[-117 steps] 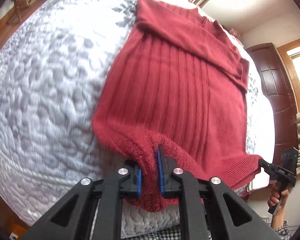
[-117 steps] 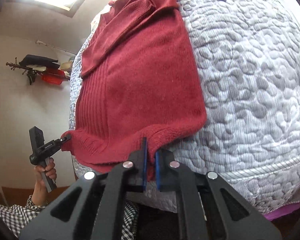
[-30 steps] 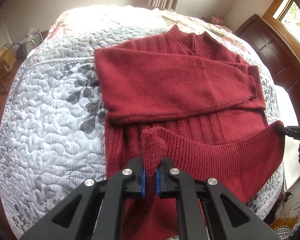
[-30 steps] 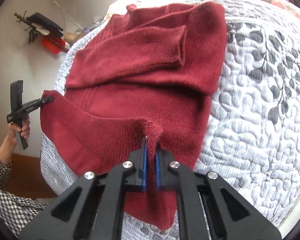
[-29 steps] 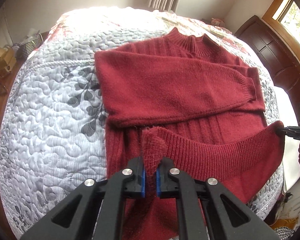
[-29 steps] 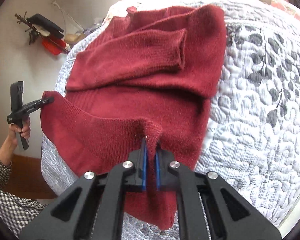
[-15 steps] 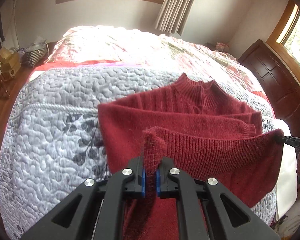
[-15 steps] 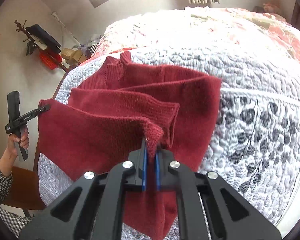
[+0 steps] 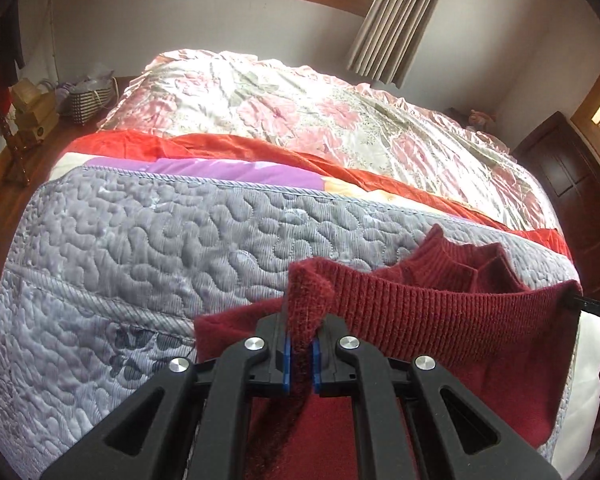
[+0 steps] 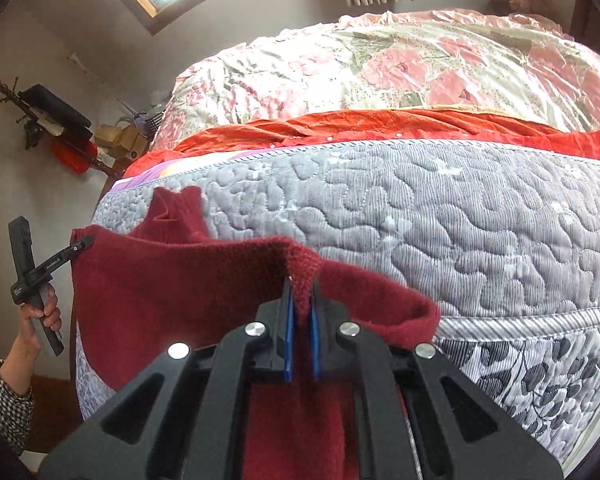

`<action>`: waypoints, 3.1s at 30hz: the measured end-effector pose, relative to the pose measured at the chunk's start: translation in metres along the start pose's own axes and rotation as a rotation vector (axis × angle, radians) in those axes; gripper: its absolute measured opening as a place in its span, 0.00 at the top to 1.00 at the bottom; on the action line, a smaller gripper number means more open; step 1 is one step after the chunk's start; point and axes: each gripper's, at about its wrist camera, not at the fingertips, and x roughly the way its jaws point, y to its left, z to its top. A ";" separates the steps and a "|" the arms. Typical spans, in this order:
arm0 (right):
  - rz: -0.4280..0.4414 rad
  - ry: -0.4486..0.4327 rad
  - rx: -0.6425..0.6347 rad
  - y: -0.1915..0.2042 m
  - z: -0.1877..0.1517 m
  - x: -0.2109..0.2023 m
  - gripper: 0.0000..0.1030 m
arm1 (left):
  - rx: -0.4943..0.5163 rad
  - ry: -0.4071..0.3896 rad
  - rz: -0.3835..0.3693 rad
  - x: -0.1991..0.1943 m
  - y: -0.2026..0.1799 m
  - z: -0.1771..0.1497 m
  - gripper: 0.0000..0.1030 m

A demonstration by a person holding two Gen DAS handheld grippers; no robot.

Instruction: Fold small clothes

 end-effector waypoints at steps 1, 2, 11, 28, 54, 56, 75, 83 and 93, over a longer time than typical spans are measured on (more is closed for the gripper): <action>-0.016 0.014 0.008 -0.003 0.000 0.009 0.94 | 0.006 0.015 0.015 0.010 0.000 0.001 0.93; -0.024 0.028 0.019 -0.006 0.001 0.017 0.94 | 0.009 0.035 0.022 0.020 0.001 0.001 0.93; -0.027 0.038 0.077 -0.014 -0.008 0.026 0.77 | 0.000 0.109 0.122 0.050 0.005 -0.010 0.57; 0.027 0.170 0.070 0.005 -0.193 -0.030 0.41 | -0.076 0.259 -0.024 -0.050 0.038 -0.157 0.25; -0.007 0.252 0.101 -0.012 -0.226 -0.006 0.88 | 0.089 0.295 0.050 -0.038 0.008 -0.197 0.75; -0.002 0.245 0.089 -0.012 -0.222 -0.017 0.84 | 0.102 0.296 0.071 -0.047 0.004 -0.191 0.64; -0.009 0.134 0.140 -0.019 -0.100 -0.001 0.62 | 0.084 0.167 -0.037 -0.009 -0.109 -0.130 0.50; 0.055 0.108 0.132 -0.022 -0.095 -0.010 0.95 | 0.048 0.153 -0.005 0.010 -0.109 -0.118 0.50; 0.039 0.144 0.159 -0.036 -0.104 0.006 0.86 | 0.063 0.160 0.038 0.030 -0.111 -0.111 0.44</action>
